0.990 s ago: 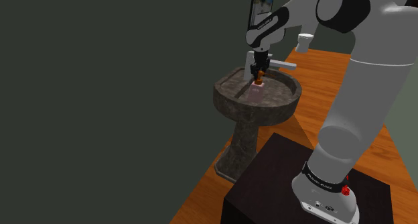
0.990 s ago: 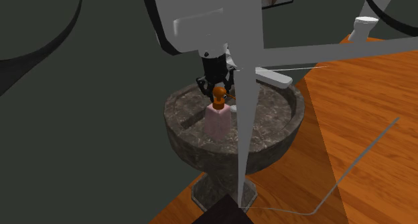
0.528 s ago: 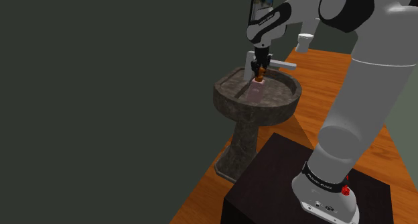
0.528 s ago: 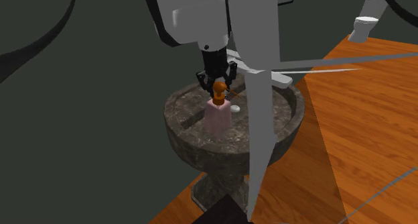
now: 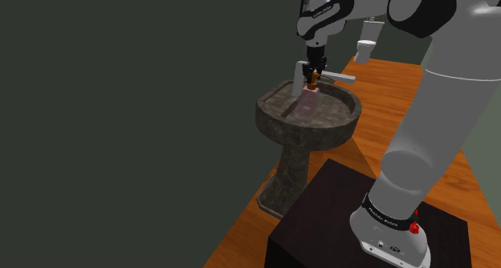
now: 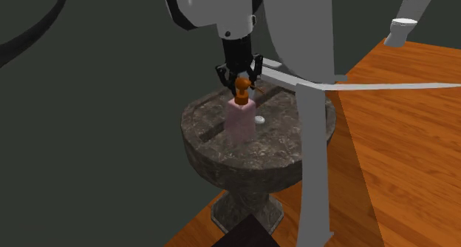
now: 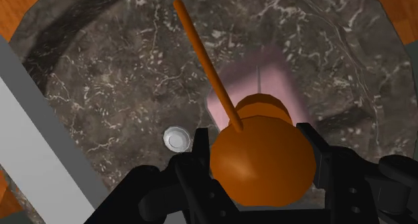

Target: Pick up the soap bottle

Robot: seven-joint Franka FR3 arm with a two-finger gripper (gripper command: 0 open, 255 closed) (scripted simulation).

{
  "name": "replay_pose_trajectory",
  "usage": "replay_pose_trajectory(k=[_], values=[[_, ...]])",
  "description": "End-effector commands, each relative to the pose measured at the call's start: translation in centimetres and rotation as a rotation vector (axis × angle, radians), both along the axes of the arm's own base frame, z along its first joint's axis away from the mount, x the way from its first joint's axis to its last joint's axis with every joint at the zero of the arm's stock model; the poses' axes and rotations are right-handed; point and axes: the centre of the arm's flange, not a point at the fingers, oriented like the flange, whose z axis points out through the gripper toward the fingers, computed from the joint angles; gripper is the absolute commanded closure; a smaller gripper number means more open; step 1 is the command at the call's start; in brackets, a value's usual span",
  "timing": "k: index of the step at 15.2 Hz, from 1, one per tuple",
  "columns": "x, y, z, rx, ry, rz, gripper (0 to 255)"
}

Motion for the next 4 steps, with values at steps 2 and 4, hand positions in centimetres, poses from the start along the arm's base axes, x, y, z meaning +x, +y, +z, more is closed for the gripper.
replay_pose_trajectory(k=[2, 4], values=[[0.00, 0.03, 1.55, 0.000, 0.000, 0.000, 255], [0.00, 0.03, 1.63, 0.000, 0.000, 0.000, 255]])
